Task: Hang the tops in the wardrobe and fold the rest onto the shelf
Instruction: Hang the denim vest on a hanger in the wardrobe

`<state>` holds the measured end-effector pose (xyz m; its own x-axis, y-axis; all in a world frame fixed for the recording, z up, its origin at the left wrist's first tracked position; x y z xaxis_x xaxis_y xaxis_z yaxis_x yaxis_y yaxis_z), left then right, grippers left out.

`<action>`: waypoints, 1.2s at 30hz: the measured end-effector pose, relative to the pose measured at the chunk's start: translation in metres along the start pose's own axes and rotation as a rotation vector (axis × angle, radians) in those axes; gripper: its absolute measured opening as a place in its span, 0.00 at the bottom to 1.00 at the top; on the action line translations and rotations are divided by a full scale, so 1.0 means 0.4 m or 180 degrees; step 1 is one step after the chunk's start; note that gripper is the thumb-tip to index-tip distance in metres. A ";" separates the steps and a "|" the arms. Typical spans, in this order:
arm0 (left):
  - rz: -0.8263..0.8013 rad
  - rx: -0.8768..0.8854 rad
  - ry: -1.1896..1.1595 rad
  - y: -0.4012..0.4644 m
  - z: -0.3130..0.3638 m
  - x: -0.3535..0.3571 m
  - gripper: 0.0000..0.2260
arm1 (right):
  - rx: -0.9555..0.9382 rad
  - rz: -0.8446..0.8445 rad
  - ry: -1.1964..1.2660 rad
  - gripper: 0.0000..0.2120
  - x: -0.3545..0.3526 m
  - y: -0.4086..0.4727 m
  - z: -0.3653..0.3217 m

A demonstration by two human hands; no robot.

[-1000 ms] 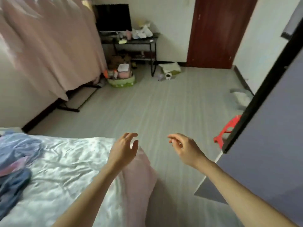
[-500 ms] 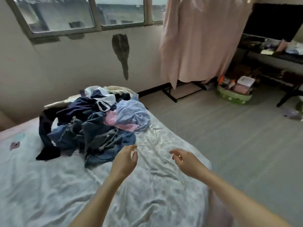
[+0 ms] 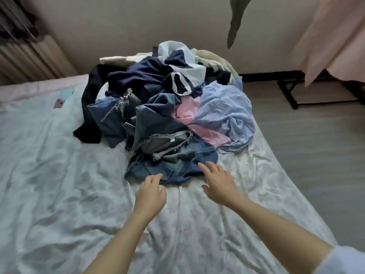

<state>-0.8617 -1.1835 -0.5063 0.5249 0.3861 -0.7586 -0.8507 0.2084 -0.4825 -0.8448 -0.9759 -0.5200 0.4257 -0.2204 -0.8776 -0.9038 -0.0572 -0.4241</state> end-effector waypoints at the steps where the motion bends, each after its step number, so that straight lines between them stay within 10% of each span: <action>1: 0.0061 -0.0030 0.0019 0.024 -0.010 0.008 0.21 | -0.0030 -0.0018 -0.0206 0.36 0.013 0.059 0.005; 6: 0.0318 -0.0101 -0.0042 0.096 -0.074 0.059 0.22 | -0.0148 -0.0359 -0.0664 0.51 0.094 0.305 0.010; 12: 0.0306 0.0034 -0.0380 0.071 -0.091 0.071 0.22 | -0.0482 0.0018 -0.0341 0.23 0.088 0.317 -0.036; 22: 0.0550 0.0508 -0.0949 -0.105 0.009 -0.016 0.21 | -0.0636 -0.0907 0.0444 0.19 0.106 -0.138 -0.071; 32: -0.0473 0.1231 0.0298 -0.361 0.107 0.221 0.28 | 0.0495 -0.2590 -0.0040 0.20 0.288 -0.745 0.114; 36: -0.0761 0.1280 0.0755 -0.325 0.131 0.292 0.30 | 0.1865 -0.1299 0.1834 0.19 0.319 -0.772 0.212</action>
<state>-0.6913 -1.1182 -0.5092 0.6581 0.0809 -0.7486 -0.6255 0.6123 -0.4836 -0.5077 -0.9036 -0.5201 0.4776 -0.7520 -0.4543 -0.4545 0.2310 -0.8603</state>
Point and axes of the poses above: each hand's wrist, its own y-axis towards the middle knuckle, its own x-axis out of the palm, z = x × y, the point moved 6 cm from there along y, towards the middle knuckle, and after that the axes turned 8 degrees about -z, right-handed, at the moved point
